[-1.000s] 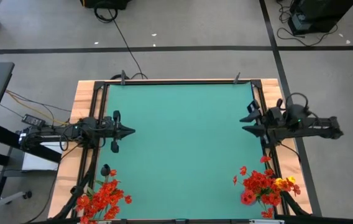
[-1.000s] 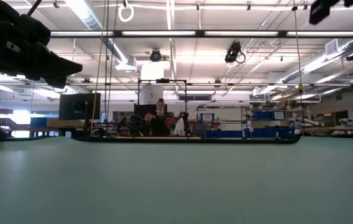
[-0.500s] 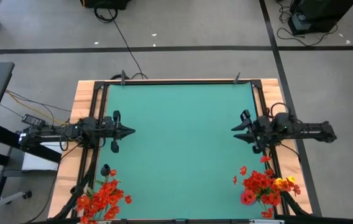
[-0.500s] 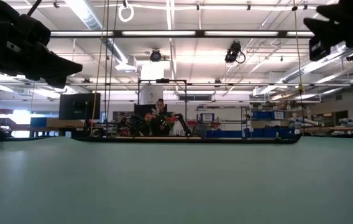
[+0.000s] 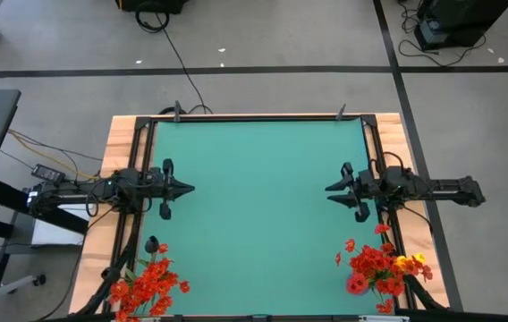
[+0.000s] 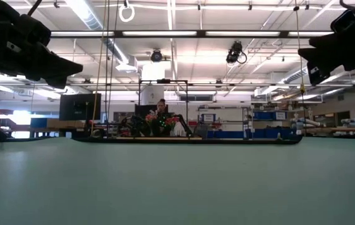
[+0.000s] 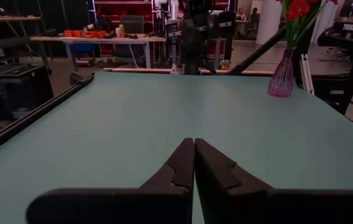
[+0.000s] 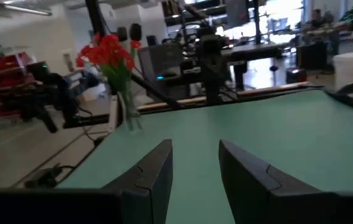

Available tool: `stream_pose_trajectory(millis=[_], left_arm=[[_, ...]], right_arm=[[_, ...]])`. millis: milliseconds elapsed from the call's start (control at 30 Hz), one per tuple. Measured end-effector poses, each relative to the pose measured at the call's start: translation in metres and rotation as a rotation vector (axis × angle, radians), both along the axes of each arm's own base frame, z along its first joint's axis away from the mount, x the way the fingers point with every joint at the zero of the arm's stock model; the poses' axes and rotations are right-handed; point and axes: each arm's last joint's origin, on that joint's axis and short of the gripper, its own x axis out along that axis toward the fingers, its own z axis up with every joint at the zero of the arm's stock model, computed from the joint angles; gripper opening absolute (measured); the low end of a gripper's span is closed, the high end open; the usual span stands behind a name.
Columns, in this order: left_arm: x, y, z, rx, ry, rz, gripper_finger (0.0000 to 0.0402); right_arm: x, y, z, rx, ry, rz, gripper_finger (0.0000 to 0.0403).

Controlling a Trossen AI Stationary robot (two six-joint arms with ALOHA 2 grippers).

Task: Sort flowers into vase by color
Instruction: Return to Home Position

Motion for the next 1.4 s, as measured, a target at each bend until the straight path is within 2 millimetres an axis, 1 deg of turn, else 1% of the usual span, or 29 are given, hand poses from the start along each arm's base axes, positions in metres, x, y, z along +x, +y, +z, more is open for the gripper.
stream_pose_trajectory(millis=[200,1400], left_arm=[[0.0000,0.0000,0.0000,0.000,0.000,0.000,0.0016],[0.0000,0.0000,0.0000,0.000,0.000,0.000,0.0016]], right_arm=[[0.0002,-0.0025,0.0003,-0.081,-0.010,-0.091,0.0140],[0.0003,-0.0025,-0.0001,-0.066,-0.004,-0.091,0.0140]])
